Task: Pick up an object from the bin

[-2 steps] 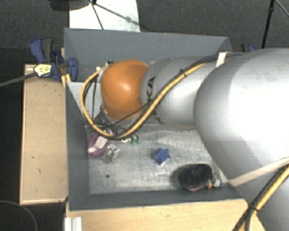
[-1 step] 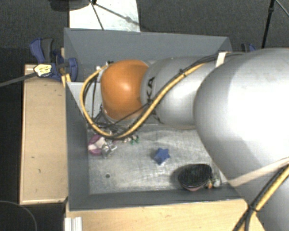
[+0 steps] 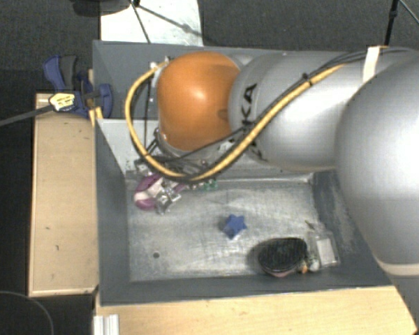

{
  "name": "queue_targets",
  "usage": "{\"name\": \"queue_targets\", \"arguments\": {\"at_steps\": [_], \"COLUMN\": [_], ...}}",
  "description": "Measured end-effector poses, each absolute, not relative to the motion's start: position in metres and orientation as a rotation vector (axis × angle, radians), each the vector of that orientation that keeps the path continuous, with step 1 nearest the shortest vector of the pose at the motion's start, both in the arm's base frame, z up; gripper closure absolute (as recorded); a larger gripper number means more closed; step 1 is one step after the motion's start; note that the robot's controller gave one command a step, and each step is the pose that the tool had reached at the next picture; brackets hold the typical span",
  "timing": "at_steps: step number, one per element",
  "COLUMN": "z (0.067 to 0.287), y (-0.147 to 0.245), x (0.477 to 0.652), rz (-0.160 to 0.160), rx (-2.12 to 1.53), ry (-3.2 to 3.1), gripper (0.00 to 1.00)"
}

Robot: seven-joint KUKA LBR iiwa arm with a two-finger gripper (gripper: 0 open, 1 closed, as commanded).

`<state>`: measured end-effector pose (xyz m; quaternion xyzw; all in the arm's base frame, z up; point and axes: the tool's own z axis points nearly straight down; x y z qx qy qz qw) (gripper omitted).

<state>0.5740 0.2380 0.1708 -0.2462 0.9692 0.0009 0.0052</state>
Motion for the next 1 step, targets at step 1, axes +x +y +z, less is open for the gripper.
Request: {"name": "queue_targets", "arguments": {"at_steps": [1], "z": [0.2118], "y": [0.2420], "x": [0.5788], "rz": [0.002], "rx": [-0.782], "ry": [3.034], "gripper": [1.00]}}
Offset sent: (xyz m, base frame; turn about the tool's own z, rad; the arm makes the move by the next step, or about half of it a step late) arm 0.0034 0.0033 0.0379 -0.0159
